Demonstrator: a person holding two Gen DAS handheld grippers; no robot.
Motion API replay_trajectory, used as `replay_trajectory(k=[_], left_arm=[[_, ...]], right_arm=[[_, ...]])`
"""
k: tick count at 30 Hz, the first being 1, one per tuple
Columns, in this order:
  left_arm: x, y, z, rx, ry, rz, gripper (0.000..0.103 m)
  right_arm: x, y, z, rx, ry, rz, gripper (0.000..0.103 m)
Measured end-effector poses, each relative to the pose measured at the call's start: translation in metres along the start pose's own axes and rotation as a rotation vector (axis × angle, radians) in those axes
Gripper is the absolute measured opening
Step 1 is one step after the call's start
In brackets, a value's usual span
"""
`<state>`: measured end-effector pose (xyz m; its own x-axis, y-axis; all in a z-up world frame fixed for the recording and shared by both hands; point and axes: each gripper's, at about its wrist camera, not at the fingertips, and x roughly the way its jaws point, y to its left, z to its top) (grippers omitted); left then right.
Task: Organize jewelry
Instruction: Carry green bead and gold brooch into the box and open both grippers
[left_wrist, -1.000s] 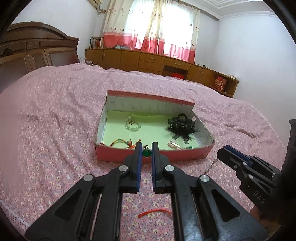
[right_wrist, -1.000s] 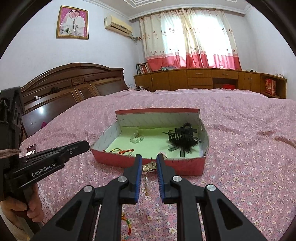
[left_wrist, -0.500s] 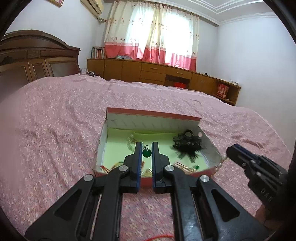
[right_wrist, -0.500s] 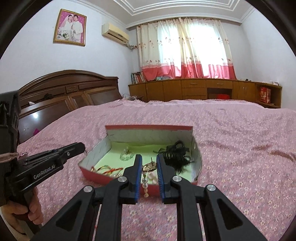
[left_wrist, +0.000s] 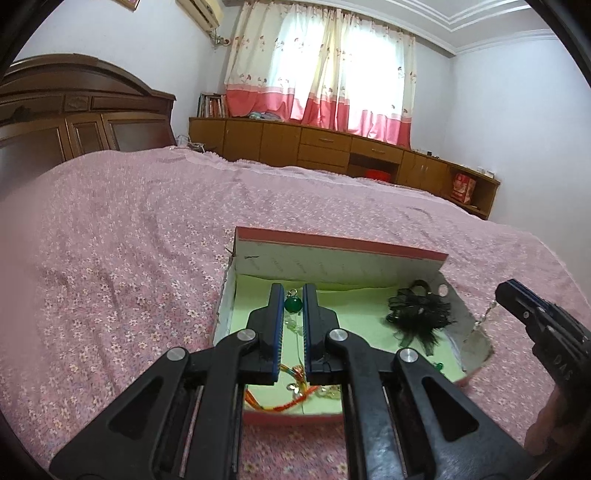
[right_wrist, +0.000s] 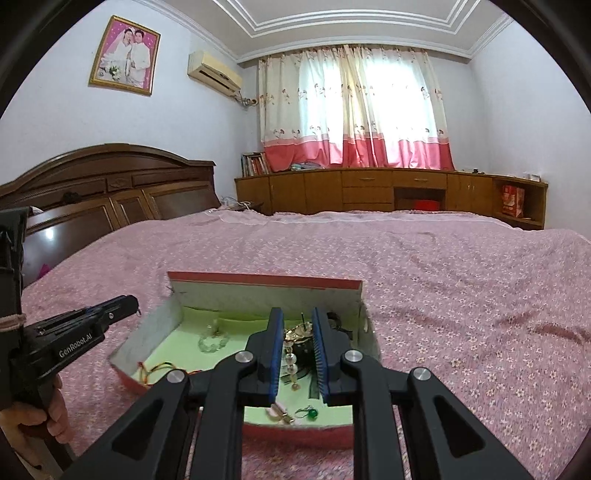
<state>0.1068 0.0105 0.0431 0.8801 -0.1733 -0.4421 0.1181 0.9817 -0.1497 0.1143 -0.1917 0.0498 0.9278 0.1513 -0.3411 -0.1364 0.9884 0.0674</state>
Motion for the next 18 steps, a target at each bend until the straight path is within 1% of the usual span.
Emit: replay_trajectory(k=[6,12,15,18], left_arm=[[0.026,0.002,-0.006,0.007,0.062,0.009,0.001],[0.045,0.001,-0.016,0.026,0.138,0.011,0.001],[0.054,0.002,-0.021,0.02,0.188,0.011,0.001],[0.056,0.003,-0.022,0.014,0.202,0.014,0.001]], right_arm=[[0.025,-0.01,-0.013,0.013,0.082,-0.034,0.018],[0.045,-0.018,-0.023,0.037,0.158,-0.042,0.018],[0.054,-0.021,-0.026,0.047,0.203,-0.043,0.018],[0.063,-0.026,-0.028,0.073,0.247,-0.044,0.018]])
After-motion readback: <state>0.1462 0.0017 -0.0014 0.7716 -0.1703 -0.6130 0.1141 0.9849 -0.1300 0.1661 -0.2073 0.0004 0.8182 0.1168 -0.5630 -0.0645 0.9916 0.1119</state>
